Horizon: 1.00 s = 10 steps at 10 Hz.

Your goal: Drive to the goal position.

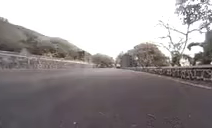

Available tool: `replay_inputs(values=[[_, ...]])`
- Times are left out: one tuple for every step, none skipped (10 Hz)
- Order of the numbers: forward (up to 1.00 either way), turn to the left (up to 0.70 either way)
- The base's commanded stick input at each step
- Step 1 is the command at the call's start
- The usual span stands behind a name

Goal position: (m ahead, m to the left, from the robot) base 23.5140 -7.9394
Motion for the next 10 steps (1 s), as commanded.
replay_inputs(values=[[0.70,0.12],[0.70,0.03],[0.70,0.00],[0.70,0.00],[0.70,0.00],[0.70,0.00],[0.70,0.00],[0.70,0.00],[0.70,0.00],[0.70,0.00]])
